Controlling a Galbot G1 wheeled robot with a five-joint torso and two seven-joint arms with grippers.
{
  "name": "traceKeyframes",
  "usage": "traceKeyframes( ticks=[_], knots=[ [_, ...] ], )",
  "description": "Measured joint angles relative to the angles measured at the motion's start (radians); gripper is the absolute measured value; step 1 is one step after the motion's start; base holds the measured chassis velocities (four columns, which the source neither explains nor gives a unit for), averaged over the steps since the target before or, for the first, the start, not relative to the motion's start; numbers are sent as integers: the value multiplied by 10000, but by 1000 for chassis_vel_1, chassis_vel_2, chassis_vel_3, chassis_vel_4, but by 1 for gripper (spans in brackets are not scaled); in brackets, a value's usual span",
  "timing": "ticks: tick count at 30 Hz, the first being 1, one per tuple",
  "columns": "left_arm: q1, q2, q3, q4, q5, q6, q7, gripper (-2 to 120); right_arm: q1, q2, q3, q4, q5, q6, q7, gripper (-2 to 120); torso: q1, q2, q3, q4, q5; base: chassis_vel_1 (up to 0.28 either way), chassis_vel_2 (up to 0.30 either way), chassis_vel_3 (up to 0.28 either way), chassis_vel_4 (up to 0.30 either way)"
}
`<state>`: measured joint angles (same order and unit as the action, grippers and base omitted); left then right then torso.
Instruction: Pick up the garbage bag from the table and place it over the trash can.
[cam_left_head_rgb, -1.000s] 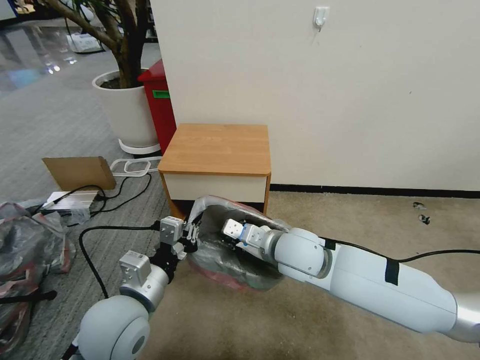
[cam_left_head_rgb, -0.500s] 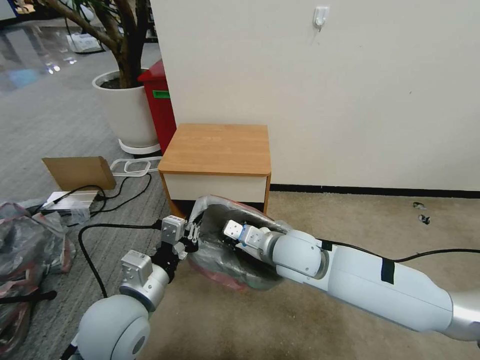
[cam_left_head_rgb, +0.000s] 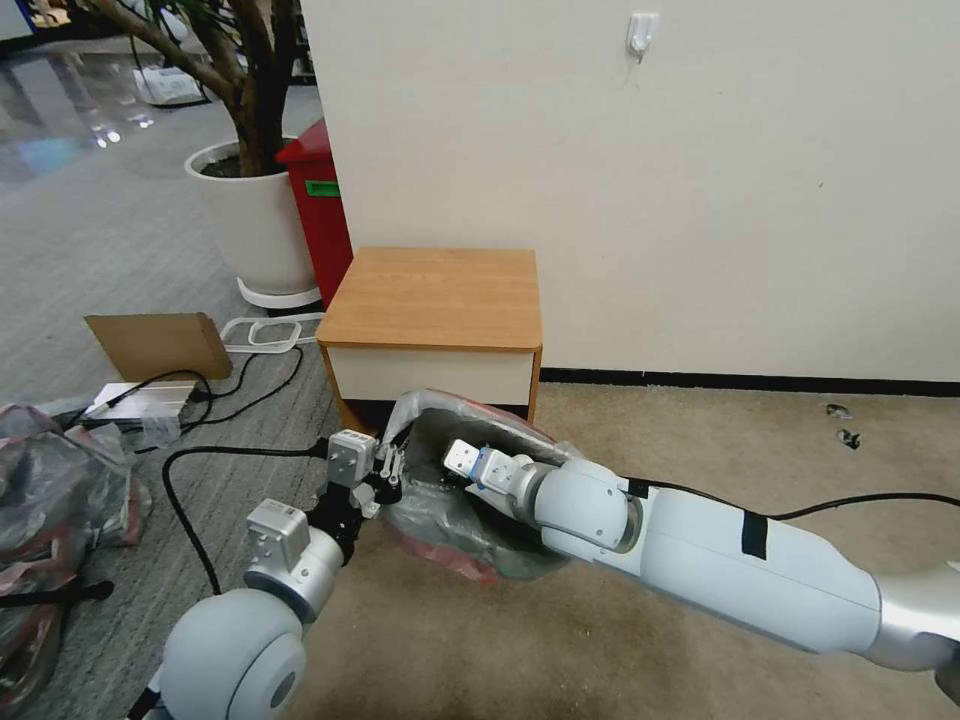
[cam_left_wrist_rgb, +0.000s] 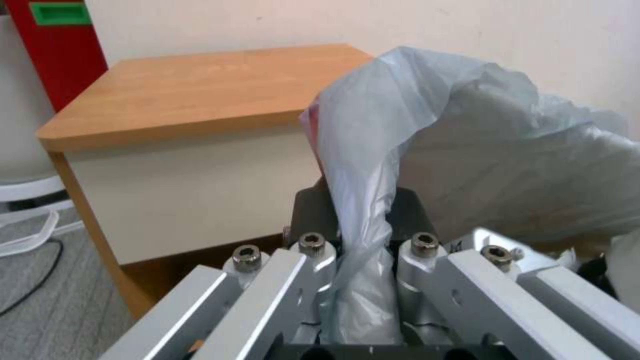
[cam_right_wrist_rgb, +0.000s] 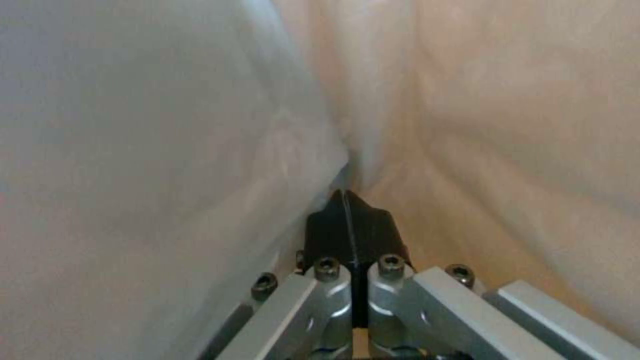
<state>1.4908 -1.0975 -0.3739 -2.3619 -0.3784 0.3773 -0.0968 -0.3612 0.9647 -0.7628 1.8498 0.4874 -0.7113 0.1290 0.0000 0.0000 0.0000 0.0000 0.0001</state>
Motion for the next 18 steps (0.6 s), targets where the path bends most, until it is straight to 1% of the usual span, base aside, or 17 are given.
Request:
traceKeyframes(
  ticks=[18],
  knots=[
    [133, -164, 116, -86, 184, -1, 164, 7, -71, 256, -61, -312, 318, -2, 311, 0, 0, 0, 0, 0, -1, 0, 0, 0, 0]
  ],
)
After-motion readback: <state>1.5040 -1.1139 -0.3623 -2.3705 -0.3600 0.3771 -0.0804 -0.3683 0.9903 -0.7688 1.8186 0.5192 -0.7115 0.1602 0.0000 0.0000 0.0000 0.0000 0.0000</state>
